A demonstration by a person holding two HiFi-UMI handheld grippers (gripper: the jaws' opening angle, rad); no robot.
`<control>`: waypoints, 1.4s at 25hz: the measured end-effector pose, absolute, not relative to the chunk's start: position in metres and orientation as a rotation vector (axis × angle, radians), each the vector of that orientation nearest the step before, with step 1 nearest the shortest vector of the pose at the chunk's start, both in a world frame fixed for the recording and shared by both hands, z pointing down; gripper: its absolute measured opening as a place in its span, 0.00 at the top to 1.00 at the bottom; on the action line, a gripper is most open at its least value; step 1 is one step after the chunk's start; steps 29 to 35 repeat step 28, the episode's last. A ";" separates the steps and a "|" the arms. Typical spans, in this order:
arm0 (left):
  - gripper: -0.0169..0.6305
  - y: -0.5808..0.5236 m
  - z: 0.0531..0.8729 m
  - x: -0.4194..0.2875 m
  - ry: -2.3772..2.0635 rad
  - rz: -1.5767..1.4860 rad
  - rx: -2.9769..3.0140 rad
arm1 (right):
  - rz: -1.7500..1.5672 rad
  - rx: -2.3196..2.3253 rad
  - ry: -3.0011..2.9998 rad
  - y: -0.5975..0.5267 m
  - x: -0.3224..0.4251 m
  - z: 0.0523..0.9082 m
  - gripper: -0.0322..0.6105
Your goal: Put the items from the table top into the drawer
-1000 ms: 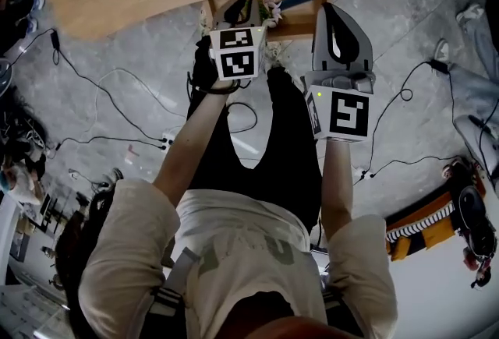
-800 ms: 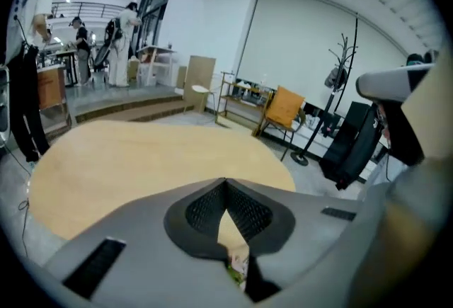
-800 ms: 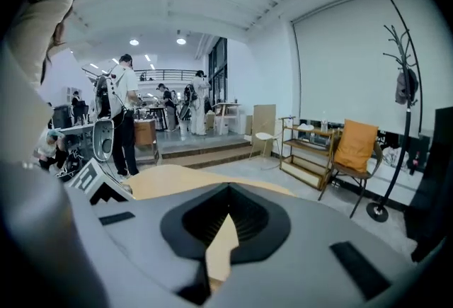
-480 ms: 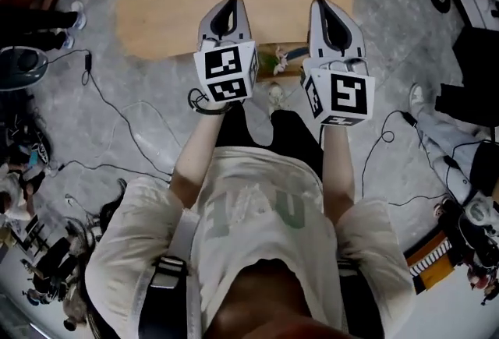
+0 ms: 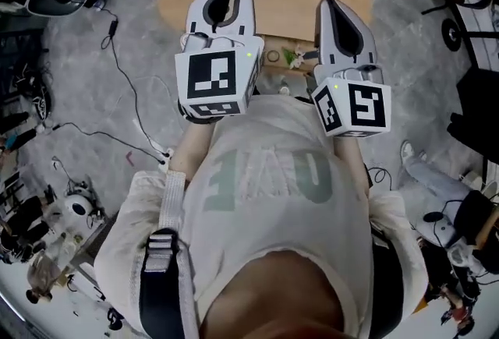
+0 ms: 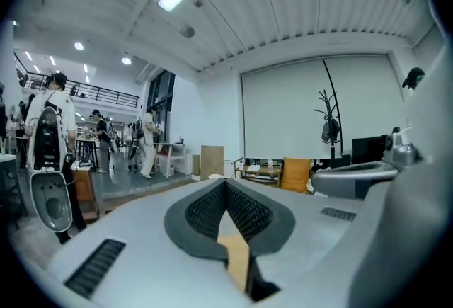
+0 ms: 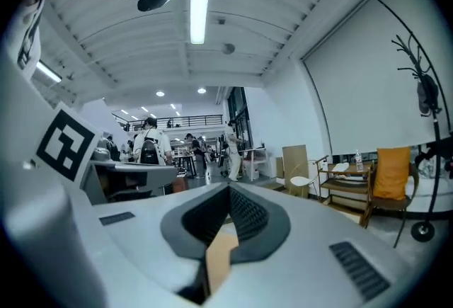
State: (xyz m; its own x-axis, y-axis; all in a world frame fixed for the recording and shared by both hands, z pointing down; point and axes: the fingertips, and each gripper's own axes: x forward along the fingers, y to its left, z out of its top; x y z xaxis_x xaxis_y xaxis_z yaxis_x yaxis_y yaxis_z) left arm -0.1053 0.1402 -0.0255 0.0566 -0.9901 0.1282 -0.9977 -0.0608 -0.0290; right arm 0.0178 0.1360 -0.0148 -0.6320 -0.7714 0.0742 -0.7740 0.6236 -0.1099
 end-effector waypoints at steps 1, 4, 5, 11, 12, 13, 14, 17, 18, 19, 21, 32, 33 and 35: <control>0.96 0.148 -0.027 -0.104 -2.122 0.172 2.225 | 0.190 1.322 -2.811 0.141 0.018 -0.014 0.94; 0.96 0.169 -0.020 -0.095 -2.134 0.179 2.183 | 0.193 1.281 -2.812 0.154 0.023 -0.011 0.94; 0.96 0.173 -0.018 -0.091 -2.131 0.180 2.176 | 0.190 1.275 -2.812 0.158 0.025 -0.011 0.94; 0.96 0.179 -0.019 -0.069 -2.111 0.137 2.174 | 0.151 1.308 -2.773 0.164 0.049 -0.012 0.94; 0.96 0.178 -0.020 -0.066 -2.107 0.133 2.179 | 0.141 1.311 -2.771 0.165 0.053 -0.011 0.94; 0.96 0.177 -0.020 -0.062 -2.103 0.132 2.186 | 0.128 1.314 -2.770 0.165 0.057 -0.011 0.94; 0.96 0.177 -0.020 -0.059 -2.098 0.129 2.194 | 0.115 1.318 -2.768 0.166 0.060 -0.011 0.94; 0.96 0.177 -0.021 -0.049 -2.078 0.105 2.219 | 0.099 1.342 -2.748 0.169 0.069 -0.008 0.94; 0.96 0.177 -0.021 -0.047 -2.074 0.100 2.226 | 0.095 1.350 -2.740 0.170 0.072 -0.006 0.94; 0.96 0.176 -0.021 -0.045 -2.071 0.098 2.232 | 0.086 1.355 -2.733 0.171 0.074 -0.005 0.94; 0.96 0.176 -0.019 -0.041 -2.061 0.097 2.241 | 0.063 1.364 -2.719 0.173 0.079 -0.004 0.94; 0.96 0.184 -0.029 -0.025 -2.045 0.082 2.283 | 0.012 1.411 -2.694 0.182 0.096 -0.015 0.94; 0.96 0.184 -0.029 -0.025 -2.045 0.082 2.283 | 0.012 1.411 -2.694 0.182 0.096 -0.015 0.94; 0.96 0.184 -0.029 -0.025 -2.045 0.082 2.283 | 0.012 1.411 -2.694 0.182 0.096 -0.015 0.94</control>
